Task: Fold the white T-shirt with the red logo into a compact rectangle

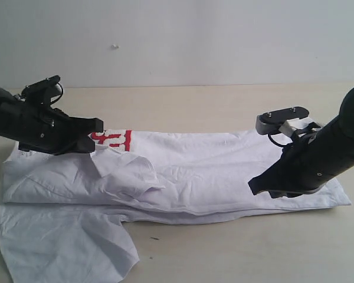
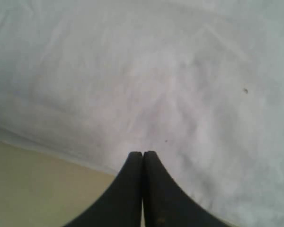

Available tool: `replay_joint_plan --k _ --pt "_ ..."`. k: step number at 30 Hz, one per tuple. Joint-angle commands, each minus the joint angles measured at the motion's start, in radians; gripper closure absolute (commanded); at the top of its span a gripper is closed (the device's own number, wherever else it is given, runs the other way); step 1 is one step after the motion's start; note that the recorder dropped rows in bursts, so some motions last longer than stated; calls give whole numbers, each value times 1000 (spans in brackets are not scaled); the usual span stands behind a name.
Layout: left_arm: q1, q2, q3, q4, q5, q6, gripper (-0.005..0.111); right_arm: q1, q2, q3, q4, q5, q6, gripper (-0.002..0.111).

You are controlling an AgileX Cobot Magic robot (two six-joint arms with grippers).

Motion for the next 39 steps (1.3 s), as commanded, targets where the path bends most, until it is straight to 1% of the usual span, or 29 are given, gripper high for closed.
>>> replay_joint_plan --k 1,4,6,7,9,11,13,15,17,19,22,24,25,26,28,33,35,39 --pt "-3 9 -21 -13 -118 6 76 -3 -8 5 -5 -7 -6 108" --pt "-3 9 -23 -5 -122 50 56 -3 -8 5 12 -8 -6 108" --pt "-3 9 -23 -5 -86 52 49 -3 -8 5 12 -8 -6 108" --pt "-3 9 -23 -3 -65 52 48 -3 -8 5 12 -8 -6 108" --pt "-3 4 -23 1 29 52 53 -3 -8 5 12 -8 -6 108" --pt "-3 -2 -23 14 152 29 62 -3 -8 5 12 -8 -6 108" --pt "-3 -2 -23 27 245 -17 71 -3 -8 5 11 -8 -9 108" --pt "-3 -2 -23 34 298 -43 78 -3 -8 5 11 -8 -9 108" --pt "-3 -2 -21 32 327 -49 80 -3 -8 5 11 -8 -9 108" --pt "-3 -2 -18 32 361 -49 80 -3 -8 5 11 -5 -8 108" --pt "-3 -2 -14 102 439 -47 84 -3 -8 5 11 -5 -8 108" --pt "-3 -2 -9 219 423 -92 95 -3 -8 5 11 -5 -8 108" --pt "-3 -2 -3 277 392 -144 102 -3 -8 5 11 -7 -8 108" --pt "-3 -2 4 323 356 -178 106 -3 -8 5 11 -7 -8 108" --pt "-3 -2 14 358 288 -215 107 -3 -8 5 11 -9 -8 108" --pt "-6 -2 17 323 149 -203 107 -3 -8 5 11 -8 -8 108" --pt "-6 4 17 287 122 -190 107 -3 -8 5 11 -10 -8 108" --pt "-6 46 17 190 118 -112 107 -3 -8 5 11 -12 -8 108"
